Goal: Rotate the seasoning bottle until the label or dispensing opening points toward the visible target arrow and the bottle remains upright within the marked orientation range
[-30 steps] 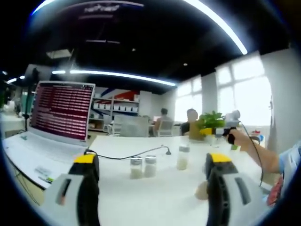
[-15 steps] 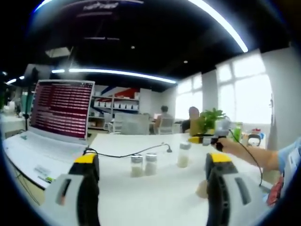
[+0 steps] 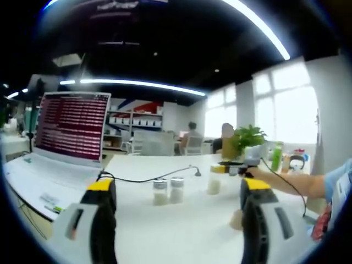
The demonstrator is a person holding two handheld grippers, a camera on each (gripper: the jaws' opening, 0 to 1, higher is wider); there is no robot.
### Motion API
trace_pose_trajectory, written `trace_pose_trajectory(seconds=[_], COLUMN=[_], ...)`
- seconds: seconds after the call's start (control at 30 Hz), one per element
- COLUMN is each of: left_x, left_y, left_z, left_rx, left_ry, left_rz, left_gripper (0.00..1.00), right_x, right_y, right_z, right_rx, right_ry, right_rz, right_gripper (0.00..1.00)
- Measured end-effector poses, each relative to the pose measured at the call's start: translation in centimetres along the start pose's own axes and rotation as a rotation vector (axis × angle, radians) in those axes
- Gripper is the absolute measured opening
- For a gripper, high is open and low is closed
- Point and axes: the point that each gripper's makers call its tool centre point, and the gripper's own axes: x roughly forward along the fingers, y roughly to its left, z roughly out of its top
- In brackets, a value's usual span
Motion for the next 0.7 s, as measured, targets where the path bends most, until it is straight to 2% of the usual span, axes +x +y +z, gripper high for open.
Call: trace_pose_trajectory(seconds=[0.03, 0.1, 0.33, 0.5, 0.6, 0.7], left_x=[0.00, -0.02, 0.05, 0.18, 0.24, 0.21], left_y=[0.00, -0.02, -0.13, -0.07, -0.13, -0.33], left_z=[0.01, 0.11, -0.14, -0.28, -0.35, -0.43], left_rx=[-0.001, 0.000, 0.004, 0.005, 0.007, 0.011], left_ry=[0.000, -0.001, 0.011, 0.019, 0.022, 0.027], left_rz=[0.000, -0.003, -0.005, -0.006, -0.007, -0.013], left_gripper=[0.99, 0.99, 0.99, 0.98, 0.98, 0.98], right_x=[0.08, 0.24, 0.39, 0.40, 0.45, 0.41], right_y=[0.13, 0.25, 0.83, 0.94, 0.95, 0.96], right_z=[-0.14, -0.33, -0.19, -0.21, -0.28, -0.40], right_rx=[0.009, 0.013, 0.024, 0.000, -0.018, -0.016], right_ry=[0.000, -0.003, -0.016, -0.017, 0.013, 0.009], right_rz=[0.007, 0.010, 0.048, 0.048, 0.074, 0.072], right_gripper=[0.50, 0.46, 0.41, 0.41, 0.40, 0.40])
